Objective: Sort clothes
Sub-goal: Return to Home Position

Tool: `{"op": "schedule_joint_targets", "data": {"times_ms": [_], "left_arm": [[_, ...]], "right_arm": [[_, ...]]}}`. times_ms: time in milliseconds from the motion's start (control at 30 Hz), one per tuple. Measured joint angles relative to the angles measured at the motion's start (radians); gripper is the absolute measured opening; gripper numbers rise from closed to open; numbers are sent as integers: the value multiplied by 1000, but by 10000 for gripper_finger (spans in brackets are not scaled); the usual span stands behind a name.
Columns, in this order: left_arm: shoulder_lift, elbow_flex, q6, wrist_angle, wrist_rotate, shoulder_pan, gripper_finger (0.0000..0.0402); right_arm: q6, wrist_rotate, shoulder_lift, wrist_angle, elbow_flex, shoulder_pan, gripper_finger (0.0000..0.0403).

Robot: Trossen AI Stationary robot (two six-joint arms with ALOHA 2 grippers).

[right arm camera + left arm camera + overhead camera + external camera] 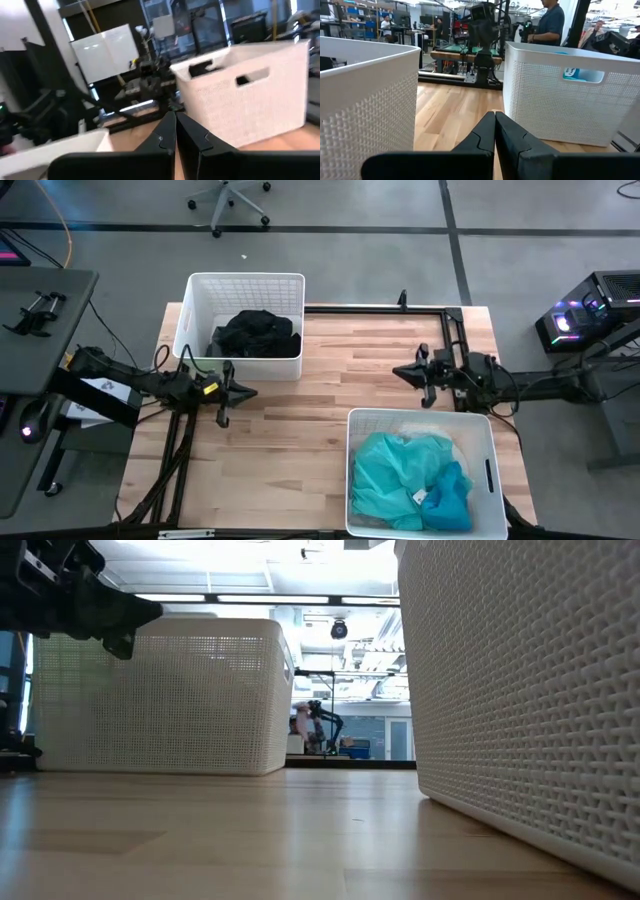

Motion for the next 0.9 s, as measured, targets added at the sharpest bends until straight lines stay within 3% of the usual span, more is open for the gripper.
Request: {"op": "schedule_joint_targets", "data": {"times_ms": [300,667,767,900], "left_arm": [[0,0,-1,0,-1,0,0],[0,0,-1,0,-1,0,0],[0,0,-1,0,-1,0,0],[0,0,-1,0,-1,0,0]], "right_arm": [[-25,114,-19,163,-132,123,0],[-76,58,-139,-21,-128,118,0],[29,76,-140,-55,-132,119,0],[336,92,-136,-83,-140,119,0]]}}
